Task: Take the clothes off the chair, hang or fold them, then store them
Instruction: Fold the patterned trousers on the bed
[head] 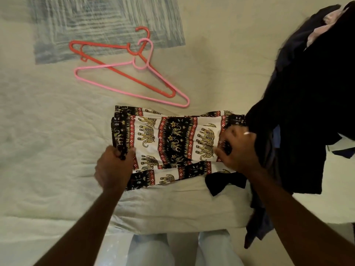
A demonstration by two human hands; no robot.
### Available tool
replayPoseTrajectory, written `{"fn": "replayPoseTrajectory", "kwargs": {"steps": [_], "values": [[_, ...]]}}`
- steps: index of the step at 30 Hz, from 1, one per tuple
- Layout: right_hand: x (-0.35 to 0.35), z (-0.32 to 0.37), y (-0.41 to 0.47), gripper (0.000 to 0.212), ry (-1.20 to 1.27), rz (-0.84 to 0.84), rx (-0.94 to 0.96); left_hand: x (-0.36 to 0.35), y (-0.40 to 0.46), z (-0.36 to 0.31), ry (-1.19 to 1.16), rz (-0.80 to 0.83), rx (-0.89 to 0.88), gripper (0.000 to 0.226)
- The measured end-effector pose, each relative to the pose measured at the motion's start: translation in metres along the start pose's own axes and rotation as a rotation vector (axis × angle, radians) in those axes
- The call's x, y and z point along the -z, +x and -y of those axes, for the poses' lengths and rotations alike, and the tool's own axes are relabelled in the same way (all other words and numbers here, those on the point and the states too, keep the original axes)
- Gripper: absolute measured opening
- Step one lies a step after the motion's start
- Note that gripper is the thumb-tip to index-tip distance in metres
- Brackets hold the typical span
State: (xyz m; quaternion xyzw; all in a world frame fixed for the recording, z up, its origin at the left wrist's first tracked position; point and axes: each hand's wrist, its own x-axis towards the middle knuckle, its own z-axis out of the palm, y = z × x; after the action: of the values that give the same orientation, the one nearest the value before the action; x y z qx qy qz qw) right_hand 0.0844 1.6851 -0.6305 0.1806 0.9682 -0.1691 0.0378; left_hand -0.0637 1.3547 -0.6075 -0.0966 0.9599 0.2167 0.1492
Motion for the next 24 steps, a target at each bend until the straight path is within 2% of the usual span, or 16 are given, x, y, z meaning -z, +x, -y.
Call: {"fn": "replayPoseTrajectory", "kwargs": {"steps": [3,6,8,9,13,16,20,22,24], "values": [[-0.009,0.003,-0.027,0.039,-0.026,0.160,0.221,-0.002,-0.024,0.012,-0.014,0.001,0.265,0.046],[-0.015,-0.001,-0.042,0.032,-0.074,0.122,0.249,-0.006,-0.033,0.022,-0.028,0.007,0.357,0.051],[-0.014,-0.004,-0.044,0.028,-0.096,0.053,0.186,-0.009,-0.038,0.024,-0.057,0.041,0.366,0.054],[-0.013,-0.004,-0.044,0.027,-0.099,0.029,0.149,-0.011,-0.039,0.023,-0.109,0.057,0.375,0.053],[-0.011,-0.006,-0.041,0.015,-0.121,0.008,0.131,-0.022,-0.041,0.027,-0.562,0.059,0.561,0.032],[-0.008,-0.008,-0.043,0.017,-0.114,0.011,0.138,-0.023,-0.038,0.033,-0.661,0.084,0.542,0.023],[0.001,-0.010,-0.051,0.014,-0.050,0.023,0.159,-0.013,-0.038,0.047,-0.645,0.100,0.418,0.019],[0.000,-0.011,-0.057,0.017,-0.005,0.064,0.187,-0.009,-0.041,0.056,-0.533,0.118,0.356,0.022],[-0.003,-0.014,-0.059,0.023,0.042,0.067,0.147,-0.006,-0.044,0.058,-0.305,0.088,0.285,0.037]]}}
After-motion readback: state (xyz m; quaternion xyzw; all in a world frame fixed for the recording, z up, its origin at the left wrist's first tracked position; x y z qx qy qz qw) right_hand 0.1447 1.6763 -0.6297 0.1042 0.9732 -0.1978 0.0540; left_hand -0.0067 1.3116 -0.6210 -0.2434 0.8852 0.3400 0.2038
